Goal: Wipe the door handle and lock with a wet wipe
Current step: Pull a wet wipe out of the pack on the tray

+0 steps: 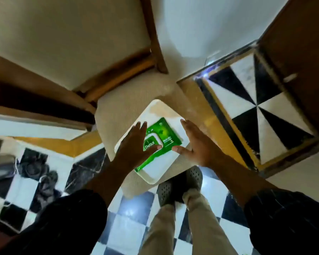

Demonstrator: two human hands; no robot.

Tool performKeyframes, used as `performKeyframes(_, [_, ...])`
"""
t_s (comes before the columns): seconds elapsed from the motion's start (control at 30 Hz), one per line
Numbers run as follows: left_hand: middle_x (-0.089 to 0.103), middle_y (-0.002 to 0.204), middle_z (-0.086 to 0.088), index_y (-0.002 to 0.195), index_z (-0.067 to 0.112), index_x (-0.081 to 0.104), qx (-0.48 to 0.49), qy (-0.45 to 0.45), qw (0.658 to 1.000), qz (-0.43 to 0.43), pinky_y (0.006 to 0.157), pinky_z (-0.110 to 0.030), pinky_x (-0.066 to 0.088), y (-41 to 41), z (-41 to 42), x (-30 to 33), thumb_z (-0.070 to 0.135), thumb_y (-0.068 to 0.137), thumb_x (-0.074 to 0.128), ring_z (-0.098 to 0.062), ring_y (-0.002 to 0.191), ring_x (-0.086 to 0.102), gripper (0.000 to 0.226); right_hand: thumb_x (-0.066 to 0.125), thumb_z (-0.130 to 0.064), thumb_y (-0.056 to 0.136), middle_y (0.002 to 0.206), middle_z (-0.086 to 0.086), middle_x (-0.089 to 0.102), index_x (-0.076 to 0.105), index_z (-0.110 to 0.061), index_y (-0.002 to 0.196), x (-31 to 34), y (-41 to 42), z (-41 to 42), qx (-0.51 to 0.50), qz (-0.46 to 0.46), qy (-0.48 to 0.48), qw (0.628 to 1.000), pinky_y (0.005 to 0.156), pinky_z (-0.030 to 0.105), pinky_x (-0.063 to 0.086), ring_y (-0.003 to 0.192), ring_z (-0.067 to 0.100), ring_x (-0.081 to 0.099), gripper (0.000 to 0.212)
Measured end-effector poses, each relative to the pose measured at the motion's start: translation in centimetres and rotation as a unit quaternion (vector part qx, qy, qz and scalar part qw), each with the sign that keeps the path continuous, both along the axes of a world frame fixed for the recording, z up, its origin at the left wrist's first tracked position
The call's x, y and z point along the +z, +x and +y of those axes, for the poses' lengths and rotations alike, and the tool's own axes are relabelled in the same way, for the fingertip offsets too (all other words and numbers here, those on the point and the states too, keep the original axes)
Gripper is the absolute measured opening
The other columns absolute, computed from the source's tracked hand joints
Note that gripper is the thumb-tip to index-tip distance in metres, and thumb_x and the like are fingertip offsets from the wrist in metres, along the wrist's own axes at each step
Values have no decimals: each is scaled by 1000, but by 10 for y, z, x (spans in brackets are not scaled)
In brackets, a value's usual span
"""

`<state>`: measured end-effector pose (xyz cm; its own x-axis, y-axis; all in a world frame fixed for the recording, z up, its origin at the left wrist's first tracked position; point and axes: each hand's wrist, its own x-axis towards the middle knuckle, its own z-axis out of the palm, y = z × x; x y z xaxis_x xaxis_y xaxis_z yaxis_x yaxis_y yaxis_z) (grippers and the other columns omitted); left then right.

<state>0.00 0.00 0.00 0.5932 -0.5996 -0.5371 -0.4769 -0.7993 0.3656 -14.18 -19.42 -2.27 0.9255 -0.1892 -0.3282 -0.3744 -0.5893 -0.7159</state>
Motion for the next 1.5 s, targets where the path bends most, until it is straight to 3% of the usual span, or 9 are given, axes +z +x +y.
performKeyframes(0.23, [13,162,-14,152,13,15,-141,25,988,-65,120,-51,19,6,4,-80,69,81,53,-32,150,10,98,38,-76,79,160,12,18,9,-14,151,-71,23,20,45,20,6,999,112,47,33,145,25,20,100])
performKeyframes(0.43, [22,155,-32,147,-1,23,-208,21,974,-91,117,-54,26,8,5,-93,58,92,41,-47,144,22,83,23,-84,75,160,20,-1,4,-2,150,-88,26,39,173,64,-164,969,119,50,11,147,32,1,113])
performKeyframes(0.63, [19,155,-32,150,1,16,-271,53,959,-62,116,-55,28,25,7,-86,55,96,25,-48,143,22,77,23,-88,70,160,19,-4,2,-3,150,-97,29,43,204,98,-199,953,117,54,9,147,32,-6,119])
performKeyframes(0.83, [57,135,-24,139,5,46,-199,-19,977,-71,96,-47,50,40,8,-67,38,102,35,-40,120,58,50,24,-87,70,160,19,-4,2,-3,150,-95,31,43,218,102,-220,945,117,55,8,147,32,-6,118])
performKeyframes(0.93, [70,89,-20,107,6,60,-94,-66,987,-113,72,-48,55,56,8,-63,38,102,36,-39,80,68,40,28,-80,77,158,23,13,22,-2,147,-85,37,46,166,89,-209,960,114,60,16,146,36,10,105])
performKeyframes(1.1, [70,82,-20,96,10,59,28,-68,993,-98,67,-43,50,74,18,-66,40,97,47,-41,77,64,32,68,-42,81,117,22,60,64,-6,106,-71,62,79,10,-62,-179,982,82,51,51,105,42,56,44])
performKeyframes(1.2, [72,86,-21,100,8,60,32,-83,992,-87,67,-38,45,66,19,-69,36,95,54,-42,79,65,29,72,-32,78,112,20,62,65,-4,97,-70,71,103,1,-30,-173,984,71,50,53,100,42,55,34])
performKeyframes(1.4, [71,87,-24,103,6,59,56,-108,988,-94,66,-39,43,59,24,-69,31,95,55,-46,81,64,27,60,-22,89,105,21,62,65,0,88,-72,75,110,7,-24,-207,978,75,47,51,99,39,56,22])
performKeyframes(1.5, [71,86,-24,103,8,59,59,-119,986,-101,64,-38,40,59,29,-72,32,95,55,-46,81,64,26,51,-16,97,88,20,64,59,0,90,-73,80,98,-162,-59,-108,979,71,46,52,83,39,62,19])
